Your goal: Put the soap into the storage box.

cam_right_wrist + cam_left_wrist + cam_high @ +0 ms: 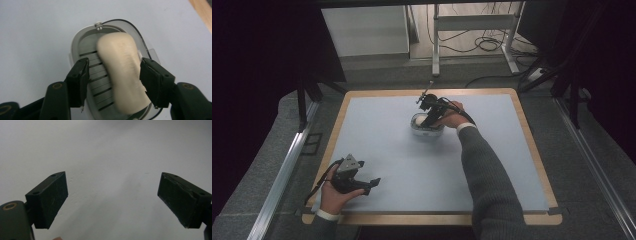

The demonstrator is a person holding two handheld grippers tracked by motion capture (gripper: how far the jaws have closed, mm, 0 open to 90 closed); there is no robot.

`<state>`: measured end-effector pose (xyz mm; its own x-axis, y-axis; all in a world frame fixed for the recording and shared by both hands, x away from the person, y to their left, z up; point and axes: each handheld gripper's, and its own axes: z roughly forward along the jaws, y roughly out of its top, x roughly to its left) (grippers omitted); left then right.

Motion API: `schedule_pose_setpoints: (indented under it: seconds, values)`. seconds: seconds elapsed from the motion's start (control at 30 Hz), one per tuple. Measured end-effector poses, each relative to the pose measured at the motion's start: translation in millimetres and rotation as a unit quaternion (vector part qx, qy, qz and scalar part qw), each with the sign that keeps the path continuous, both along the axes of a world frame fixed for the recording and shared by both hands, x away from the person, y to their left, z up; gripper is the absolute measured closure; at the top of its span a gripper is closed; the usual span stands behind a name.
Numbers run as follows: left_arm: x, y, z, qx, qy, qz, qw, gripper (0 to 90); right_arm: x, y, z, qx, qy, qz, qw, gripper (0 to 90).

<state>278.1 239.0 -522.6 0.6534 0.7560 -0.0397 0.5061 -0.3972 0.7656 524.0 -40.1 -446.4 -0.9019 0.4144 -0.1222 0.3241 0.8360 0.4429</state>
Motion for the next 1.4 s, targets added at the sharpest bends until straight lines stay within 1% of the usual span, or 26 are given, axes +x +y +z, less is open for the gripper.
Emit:
schedule_pose_setpoints:
  seconds: [0.03, 0.1, 0.13, 0.17, 0.27, 0.43, 0.6, 0.63, 0.7, 0.73, 0.8, 0.87, 1.0, 1.07, 1.17, 1.2, 1.23, 1.33, 1.4]
  values:
    - [-0.1, -0.1, 0.0, 0.000, 0.000, 0.000, 1.0000, 9.9, -1.1, -1.7, 3.2, 0.012, -0.005, -0.010, 0.9999, 38.9]
    - [-0.1, -0.4, 0.1, 0.001, 0.000, 0.000, 1.0000, 9.9, -2.2, -4.7, 7.7, 0.031, 0.003, -0.012, 0.9994, 38.6]
    - [0.0, -0.3, 0.2, 0.002, 0.000, -0.001, 1.0000, 9.9, -3.6, -6.1, 9.3, 0.038, 0.001, -0.014, 0.9992, 37.4]
    - [0.0, -0.5, 0.1, 0.003, 0.000, -0.001, 1.0000, 9.9, -5.1, -7.5, 11.2, 0.041, -0.005, -0.018, 0.9990, 36.9]
    - [0.3, -0.6, -0.1, 0.004, 0.000, -0.001, 1.0000, 9.9, -9.7, -12.1, 16.3, 0.052, -0.013, -0.024, 0.9983, 35.0]
    - [0.0, -0.5, 0.1, 0.004, 0.000, 0.000, 1.0000, 9.9, -20.8, -22.0, 23.6, 0.069, -0.037, -0.043, 0.9960, 33.1]
    - [-0.5, 0.4, 0.6, 0.003, -0.002, 0.001, 1.0000, 9.9, -33.2, -36.3, 25.4, 0.089, -0.044, -0.058, 0.9934, 33.1]
    - [-0.6, 0.6, 0.9, 0.003, -0.002, 0.002, 1.0000, 9.9, -35.6, -40.2, 25.0, 0.092, -0.049, -0.059, 0.9928, 33.1]
    - [-1.1, 1.1, 1.8, 0.003, -0.003, 0.002, 1.0000, 9.9, -42.7, -48.6, 24.4, 0.097, -0.054, -0.070, 0.9913, 32.8]
    - [-1.1, 1.2, 1.9, 0.003, -0.003, 0.003, 1.0000, 9.9, -47.9, -56.0, 23.2, 0.106, -0.059, -0.073, 0.9899, 32.8]
    - [-0.9, 1.0, 1.7, 0.002, -0.004, 0.004, 1.0000, 9.9, -53.7, -63.6, 21.8, 0.108, -0.062, -0.078, 0.9891, 32.4]
    - [-0.6, 0.4, 1.0, 0.002, -0.003, 0.005, 1.0000, 9.9, -61.1, -73.7, 19.5, 0.113, -0.068, -0.085, 0.9876, 31.9]
    - [-0.7, -0.2, 0.9, 0.003, -0.003, 0.005, 1.0000, 9.9, -77.1, -93.4, 14.7, 0.133, -0.071, -0.099, 0.9836, 31.8]
    - [-1.0, 0.2, 1.4, 0.002, -0.004, 0.006, 1.0000, 9.9, -86.8, -102.9, 11.6, 0.139, -0.076, -0.103, 0.9820, 31.7]
    - [-1.0, 0.6, 1.6, 0.002, -0.004, 0.007, 1.0000, 9.9, -103.5, -118.3, 4.0, 0.155, -0.078, -0.107, 0.9791, 31.1]
    - [-1.0, 0.5, 1.7, 0.002, -0.004, 0.007, 1.0000, 9.9, -107.9, -122.1, 2.4, 0.154, -0.081, -0.109, 0.9787, 31.0]
    - [-1.1, 0.1, 1.8, 0.002, -0.004, 0.007, 1.0000, 9.9, -113.9, -126.9, -0.4, 0.157, -0.085, -0.112, 0.9775, 30.9]
    - [-1.1, -0.9, 1.8, 0.003, -0.004, 0.006, 1.0000, 9.9, -134.1, -142.8, -10.0, 0.169, -0.083, -0.121, 0.9747, 30.4]
    - [-0.9, -1.6, 1.3, 0.003, -0.003, 0.006, 1.0000, 9.9, -142.7, -151.3, -15.1, 0.171, -0.082, -0.127, 0.9736, 30.1]
